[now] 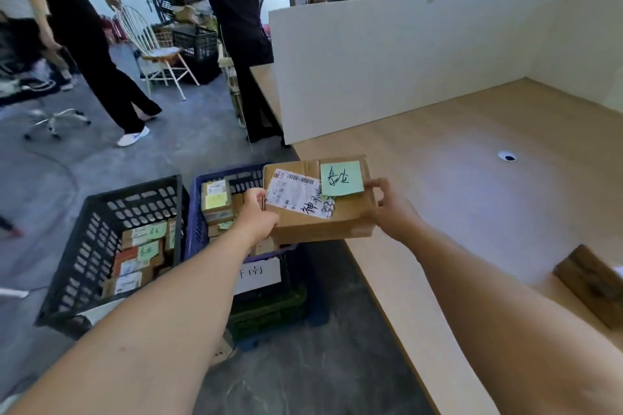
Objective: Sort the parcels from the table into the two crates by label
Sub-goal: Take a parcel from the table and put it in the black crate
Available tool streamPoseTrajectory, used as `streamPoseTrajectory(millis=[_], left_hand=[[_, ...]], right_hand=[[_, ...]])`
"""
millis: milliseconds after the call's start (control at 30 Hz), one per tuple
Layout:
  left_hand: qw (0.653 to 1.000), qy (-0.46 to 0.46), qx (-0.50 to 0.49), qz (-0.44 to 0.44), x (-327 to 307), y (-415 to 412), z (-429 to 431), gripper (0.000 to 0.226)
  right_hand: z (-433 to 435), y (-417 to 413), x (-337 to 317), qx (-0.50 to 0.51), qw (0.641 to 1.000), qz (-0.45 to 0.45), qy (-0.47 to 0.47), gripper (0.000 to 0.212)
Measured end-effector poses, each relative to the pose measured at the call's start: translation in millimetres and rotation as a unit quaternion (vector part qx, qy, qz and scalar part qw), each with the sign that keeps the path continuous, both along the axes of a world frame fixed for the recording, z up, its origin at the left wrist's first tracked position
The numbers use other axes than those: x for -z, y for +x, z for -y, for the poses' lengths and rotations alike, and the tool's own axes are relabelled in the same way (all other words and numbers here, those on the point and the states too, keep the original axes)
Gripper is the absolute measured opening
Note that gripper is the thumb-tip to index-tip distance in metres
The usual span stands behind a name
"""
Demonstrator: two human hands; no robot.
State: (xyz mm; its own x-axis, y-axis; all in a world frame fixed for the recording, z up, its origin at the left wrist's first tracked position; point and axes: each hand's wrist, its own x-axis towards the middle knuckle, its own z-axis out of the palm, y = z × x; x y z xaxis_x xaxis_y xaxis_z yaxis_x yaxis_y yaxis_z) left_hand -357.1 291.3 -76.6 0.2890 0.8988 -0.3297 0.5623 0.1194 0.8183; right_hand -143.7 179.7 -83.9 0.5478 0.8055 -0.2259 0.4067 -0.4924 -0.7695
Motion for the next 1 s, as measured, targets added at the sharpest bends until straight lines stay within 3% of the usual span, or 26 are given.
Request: streamPoseTrajectory(millis=[67, 133, 367, 833, 1000], left_hand=[[1.0, 0.012, 0.025, 0.004, -1, 8, -8, 0.088], [0.999, 0.018, 0.035, 0.009, -1, 16, -17, 0.098], [0.998, 0.042, 0.045, -0.003, 12, 20, -49, 0.106], [0.997, 0.047, -0.034, -0.053, 51, -52, -81, 0.1], [0.994, 0.054, -0.068, -0.065, 65, -100, -110, 0.099]], right_hand=[[-10, 10, -7, -0.033, 0.999, 0.008, 0.016, 0.083], [-22, 20, -10, -0.063, 0.998, 0.017, 0.026, 0.092], [-62, 41, 2, -0.124, 0.99, 0.074, 0.0, 0.073], [-133, -18, 33, -0.23, 0.968, 0.097, -0.019, 0.081], [-173, -64, 27, -0.266, 0.951, 0.157, -0.019, 0.08]])
